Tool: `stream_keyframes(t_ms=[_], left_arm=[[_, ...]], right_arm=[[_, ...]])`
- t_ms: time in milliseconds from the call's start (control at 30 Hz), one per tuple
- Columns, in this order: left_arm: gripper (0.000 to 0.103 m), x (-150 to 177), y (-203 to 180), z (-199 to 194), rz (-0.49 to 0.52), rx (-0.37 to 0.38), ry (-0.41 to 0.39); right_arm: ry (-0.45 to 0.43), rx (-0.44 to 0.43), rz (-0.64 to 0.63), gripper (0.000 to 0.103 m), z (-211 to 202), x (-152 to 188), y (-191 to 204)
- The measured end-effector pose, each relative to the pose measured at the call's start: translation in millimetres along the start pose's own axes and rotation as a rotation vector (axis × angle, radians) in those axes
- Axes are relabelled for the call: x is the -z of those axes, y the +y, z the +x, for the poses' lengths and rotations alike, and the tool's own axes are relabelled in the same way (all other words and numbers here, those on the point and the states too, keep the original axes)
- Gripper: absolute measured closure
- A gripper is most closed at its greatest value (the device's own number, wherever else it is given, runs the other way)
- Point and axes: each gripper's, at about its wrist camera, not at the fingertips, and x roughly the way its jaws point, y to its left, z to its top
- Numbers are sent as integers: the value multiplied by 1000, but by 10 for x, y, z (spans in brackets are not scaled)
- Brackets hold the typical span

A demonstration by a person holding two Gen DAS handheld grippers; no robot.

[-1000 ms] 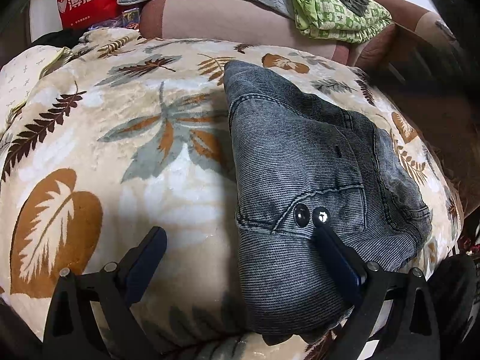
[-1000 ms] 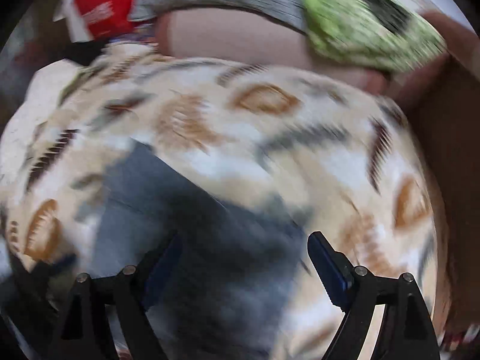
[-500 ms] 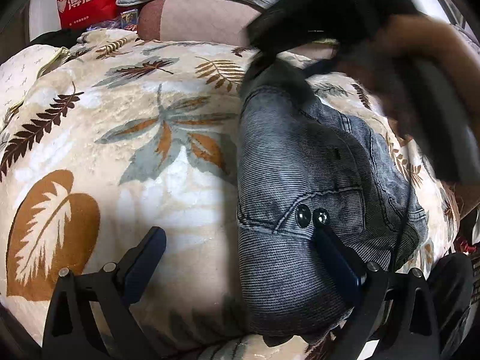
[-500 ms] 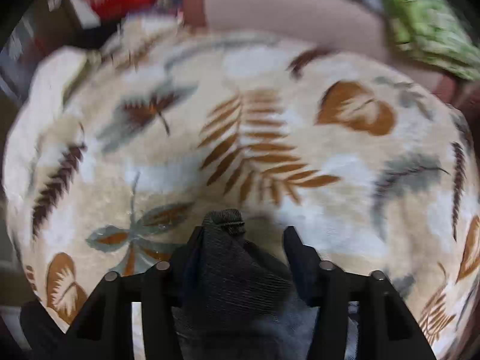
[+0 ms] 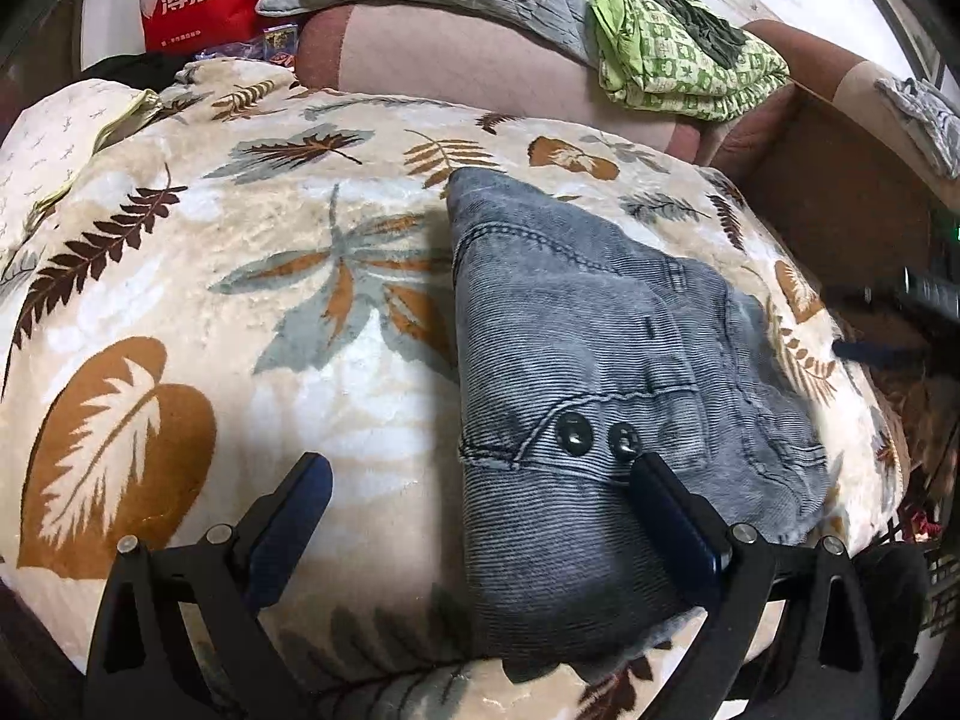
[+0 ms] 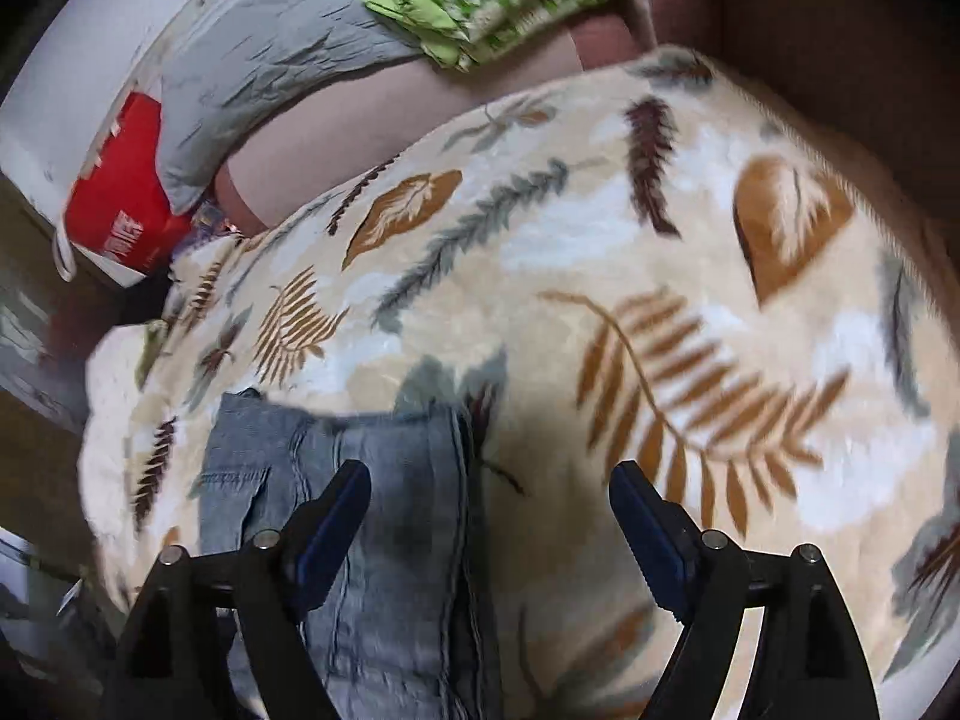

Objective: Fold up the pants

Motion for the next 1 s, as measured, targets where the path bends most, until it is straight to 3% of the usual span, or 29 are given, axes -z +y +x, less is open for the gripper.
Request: stream_keyframes(t_ms=[100,167,300,433,767,867,1000], left_arm=[[4,-69,83,-127,-40,46,-22],[4,-152,207,-157,-106,121,-14],[4,-302,413,81,-239,283,105],[4,-399,393,381,-290,361,204],[4,-514,180,657,-315,403,269],[4,-518,154,672,-296,383,277],[4,-513,-3,657,-217,301,274]], right_arm=[[98,-84,-34,19,103,154,-63],[140,-131,-11,19,176,269,-129],[176,-249,70,19,324,352,-237],[215,-351,65,19,446,361,-141],[252,-352,77,21,792,390,-16],[242,-379,113,21,809,396,-60],[233,-335,51,22,789,412,35]])
